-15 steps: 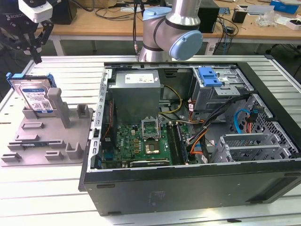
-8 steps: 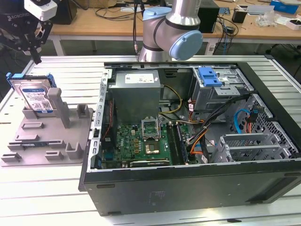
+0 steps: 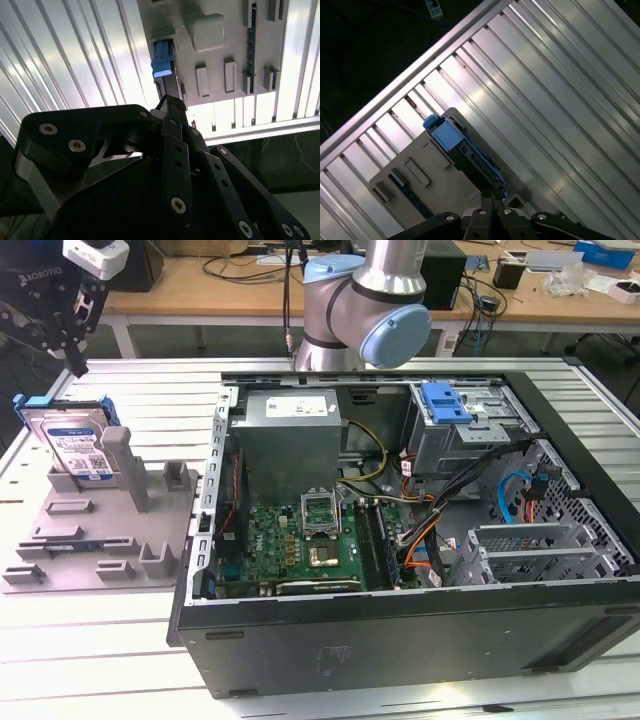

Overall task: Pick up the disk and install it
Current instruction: 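Pick up the disk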

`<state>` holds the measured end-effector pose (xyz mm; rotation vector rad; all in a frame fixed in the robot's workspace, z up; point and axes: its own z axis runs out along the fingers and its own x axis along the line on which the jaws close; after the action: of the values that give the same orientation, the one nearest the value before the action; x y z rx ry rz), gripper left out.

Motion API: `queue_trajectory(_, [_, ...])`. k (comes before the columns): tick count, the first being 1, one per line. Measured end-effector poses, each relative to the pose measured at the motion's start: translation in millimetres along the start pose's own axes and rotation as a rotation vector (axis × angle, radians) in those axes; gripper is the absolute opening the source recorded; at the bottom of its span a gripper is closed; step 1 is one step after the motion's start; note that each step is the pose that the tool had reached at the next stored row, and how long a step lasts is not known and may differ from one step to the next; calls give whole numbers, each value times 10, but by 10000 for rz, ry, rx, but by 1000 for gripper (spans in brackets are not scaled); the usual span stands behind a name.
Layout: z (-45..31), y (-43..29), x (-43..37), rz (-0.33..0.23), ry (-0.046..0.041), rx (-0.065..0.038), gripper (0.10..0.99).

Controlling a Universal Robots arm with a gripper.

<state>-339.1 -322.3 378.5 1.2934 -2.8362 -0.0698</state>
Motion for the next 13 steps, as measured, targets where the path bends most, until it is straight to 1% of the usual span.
queue_trajectory(2, [4, 0, 0, -604, 33, 0, 114])
queue_trajectory(3, [5, 0, 0, -903, 48, 0, 235])
queue_trajectory(5, [8, 0, 0, -1372, 74, -2, 357])
queue_trajectory(6, [10, 0, 0, -1791, 96, -2, 416])
queue_trajectory(7, [12, -1, 0, -2085, 113, -3, 482])
queue_trajectory(9, [14, -1, 0, -2514, 137, -3, 482])
queue_trajectory(10, [16, 0, 0, -2884, 155, -3, 482])
queue_trajectory(11, [18, 2, -3, -3369, 182, -1, 482])
queue_trajectory(13, [20, 5, -6, -3751, 200, 1, 482])
